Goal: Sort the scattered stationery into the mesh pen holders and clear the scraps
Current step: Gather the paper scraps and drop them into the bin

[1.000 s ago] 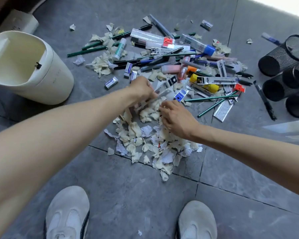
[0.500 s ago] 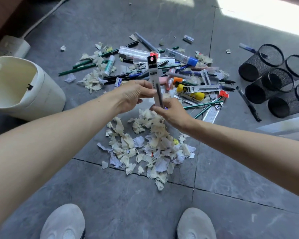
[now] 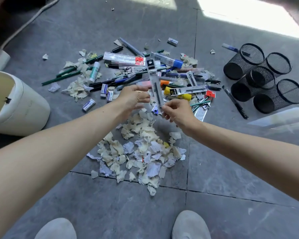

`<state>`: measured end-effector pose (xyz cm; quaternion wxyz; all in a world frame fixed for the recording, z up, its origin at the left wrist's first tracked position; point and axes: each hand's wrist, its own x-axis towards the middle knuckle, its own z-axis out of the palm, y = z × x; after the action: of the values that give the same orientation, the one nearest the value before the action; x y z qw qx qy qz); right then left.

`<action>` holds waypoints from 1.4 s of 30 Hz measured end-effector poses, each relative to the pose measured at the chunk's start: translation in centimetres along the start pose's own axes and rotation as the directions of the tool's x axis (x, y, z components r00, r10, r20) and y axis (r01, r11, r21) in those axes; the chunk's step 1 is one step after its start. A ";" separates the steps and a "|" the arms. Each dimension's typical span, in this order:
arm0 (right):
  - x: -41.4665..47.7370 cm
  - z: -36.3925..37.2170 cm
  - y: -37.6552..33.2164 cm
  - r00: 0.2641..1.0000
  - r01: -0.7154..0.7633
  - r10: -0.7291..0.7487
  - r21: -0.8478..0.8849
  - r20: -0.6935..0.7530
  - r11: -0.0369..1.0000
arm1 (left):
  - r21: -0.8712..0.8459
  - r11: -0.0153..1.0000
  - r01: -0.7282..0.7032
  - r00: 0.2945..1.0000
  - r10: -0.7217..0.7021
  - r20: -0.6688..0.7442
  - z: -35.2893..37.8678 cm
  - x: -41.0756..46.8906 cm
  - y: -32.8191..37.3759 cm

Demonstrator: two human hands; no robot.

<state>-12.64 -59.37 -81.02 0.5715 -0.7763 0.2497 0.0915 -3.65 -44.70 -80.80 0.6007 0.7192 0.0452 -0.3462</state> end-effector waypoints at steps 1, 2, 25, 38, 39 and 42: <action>0.5 -0.3 0.1 0.998 -0.003 0.004 0.007 -0.070 1.000 | 0.112 0.993 -0.035 0.999 0.037 -0.019 0.1 0.1 -0.1; 0.9 -0.6 0.2 0.990 -0.004 0.005 0.012 -0.143 1.000 | 0.259 0.963 -0.079 0.996 0.085 -0.010 0.1 0.2 -0.4; -0.4 0.6 3.8 0.961 0.210 -0.267 -0.440 -0.072 0.873 | 0.852 0.426 -0.304 0.917 0.374 0.140 -3.5 2.1 -6.3; 0.8 2.4 2.8 0.913 0.403 -0.346 -0.608 0.216 0.684 | 0.797 0.389 -0.462 0.823 0.523 0.222 -5.8 -3.7 -10.1; 1.2 2.9 2.6 0.911 0.411 -0.332 -0.613 0.245 0.675 | 0.829 0.434 -0.353 0.823 0.566 0.054 -7.0 -3.7 -10.1; 2.2 4.4 1.7 0.900 0.436 -0.315 -0.621 0.301 0.652 | 0.860 0.510 -0.019 0.742 0.583 -0.330 -9.7 -3.1 -9.1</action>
<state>-10.91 -56.24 -84.83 0.2760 -0.9536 -0.0157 0.1193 -6.08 -32.41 -86.33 0.2081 0.9751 -0.0708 0.0304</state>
